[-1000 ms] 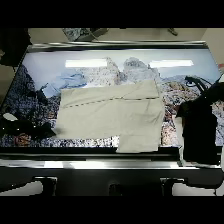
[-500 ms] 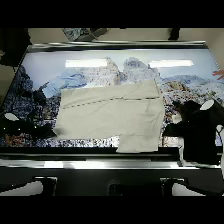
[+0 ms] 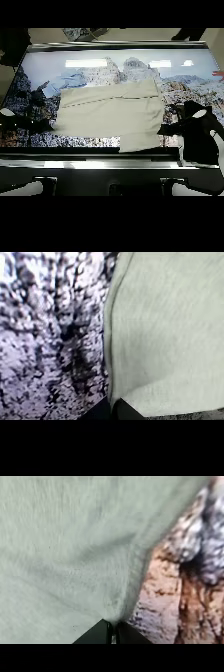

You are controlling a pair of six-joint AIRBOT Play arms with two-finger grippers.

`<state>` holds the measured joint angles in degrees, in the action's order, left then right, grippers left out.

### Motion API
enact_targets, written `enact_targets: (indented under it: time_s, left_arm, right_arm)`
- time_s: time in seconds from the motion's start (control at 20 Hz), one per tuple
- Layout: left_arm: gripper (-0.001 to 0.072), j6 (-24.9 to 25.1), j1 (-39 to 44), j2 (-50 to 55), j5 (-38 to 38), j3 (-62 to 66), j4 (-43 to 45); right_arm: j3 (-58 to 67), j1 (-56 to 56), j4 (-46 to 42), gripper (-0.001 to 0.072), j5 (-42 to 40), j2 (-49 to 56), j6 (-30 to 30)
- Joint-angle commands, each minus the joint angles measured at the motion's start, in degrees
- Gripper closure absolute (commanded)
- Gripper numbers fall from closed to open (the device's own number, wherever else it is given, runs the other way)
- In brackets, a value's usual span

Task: Fold the shirts.

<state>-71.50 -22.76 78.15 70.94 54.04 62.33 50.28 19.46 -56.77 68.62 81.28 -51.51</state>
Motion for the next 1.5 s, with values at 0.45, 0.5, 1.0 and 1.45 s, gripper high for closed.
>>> enact_targets:
  time_s: [0.45, 0.5, 1.0, 1.45]
  left_arm:
    - [0.0683, -9.7, 2.6, -24.1, -9.1, 67.0, 0.2]
    - [0.0683, -10.7, 2.6, -26.6, -9.0, 66.3, 0.2]
    - [0.0683, -13.2, 2.6, -34.8, -3.3, 61.7, 3.9]
    - [0.0684, -7.9, 3.9, -15.0, 7.4, 37.6, 4.4]
  right_arm:
    - [57.1, -0.1, -16.6, 0.0666, -11.5, -36.5, 0.8]
    - [57.5, -0.1, -17.5, 0.0666, -11.3, -38.9, -0.1]
    - [57.5, -0.1, -23.3, 0.0666, -5.8, -47.1, -3.4]
    - [52.9, -1.4, -12.9, 0.0668, 23.2, -13.3, -5.7]
